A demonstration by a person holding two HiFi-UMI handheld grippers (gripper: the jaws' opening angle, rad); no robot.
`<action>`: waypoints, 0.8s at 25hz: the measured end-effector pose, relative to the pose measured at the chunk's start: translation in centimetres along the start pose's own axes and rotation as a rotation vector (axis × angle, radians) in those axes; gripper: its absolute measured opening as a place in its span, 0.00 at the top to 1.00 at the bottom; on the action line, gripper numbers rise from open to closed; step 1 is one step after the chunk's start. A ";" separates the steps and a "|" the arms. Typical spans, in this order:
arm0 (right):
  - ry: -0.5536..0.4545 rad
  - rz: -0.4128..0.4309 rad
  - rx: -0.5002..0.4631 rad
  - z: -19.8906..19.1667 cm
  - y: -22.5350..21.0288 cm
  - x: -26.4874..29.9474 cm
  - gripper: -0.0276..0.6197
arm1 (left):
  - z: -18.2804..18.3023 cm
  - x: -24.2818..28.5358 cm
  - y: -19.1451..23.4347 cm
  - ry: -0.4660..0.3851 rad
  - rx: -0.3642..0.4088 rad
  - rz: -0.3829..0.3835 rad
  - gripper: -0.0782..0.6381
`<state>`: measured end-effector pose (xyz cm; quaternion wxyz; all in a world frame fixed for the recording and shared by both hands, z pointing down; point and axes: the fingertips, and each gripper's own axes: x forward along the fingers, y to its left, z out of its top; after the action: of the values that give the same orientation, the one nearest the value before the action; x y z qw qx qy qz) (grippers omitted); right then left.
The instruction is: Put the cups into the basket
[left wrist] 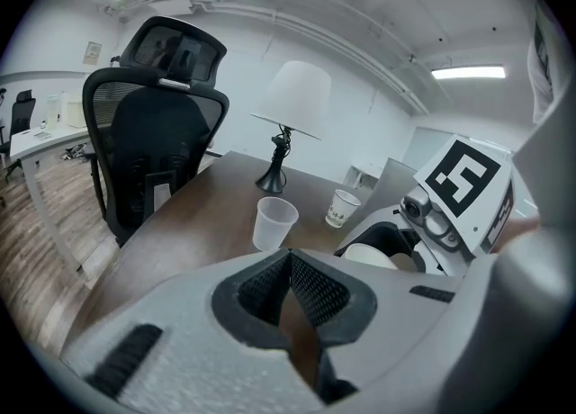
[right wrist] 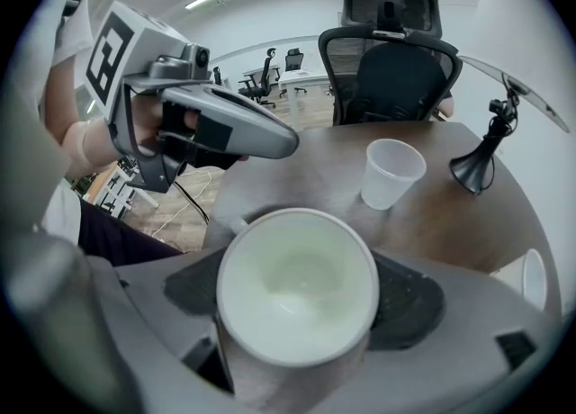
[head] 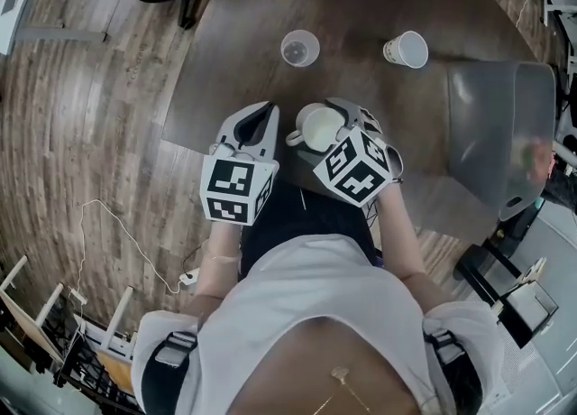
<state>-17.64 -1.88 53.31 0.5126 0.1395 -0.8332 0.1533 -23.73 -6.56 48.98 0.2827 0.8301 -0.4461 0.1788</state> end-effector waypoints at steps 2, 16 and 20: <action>-0.015 -0.004 0.026 -0.3 -0.3 -0.8 0.32 | 0.3 0.6 -0.7 0.003 0.033 -0.012 0.87; -0.063 -0.150 0.231 -6.4 -3.6 -7.4 0.32 | 3.2 5.9 -9.6 0.037 0.208 -0.232 0.87; -0.067 -0.200 0.291 -9.1 -4.3 -9.5 0.32 | 3.7 7.3 -13.0 0.057 0.274 -0.299 0.87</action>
<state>-4.46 -1.48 49.12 0.4715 0.2996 -0.8009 0.2157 -8.70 -7.86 46.10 0.2031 0.9123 -0.2813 0.2176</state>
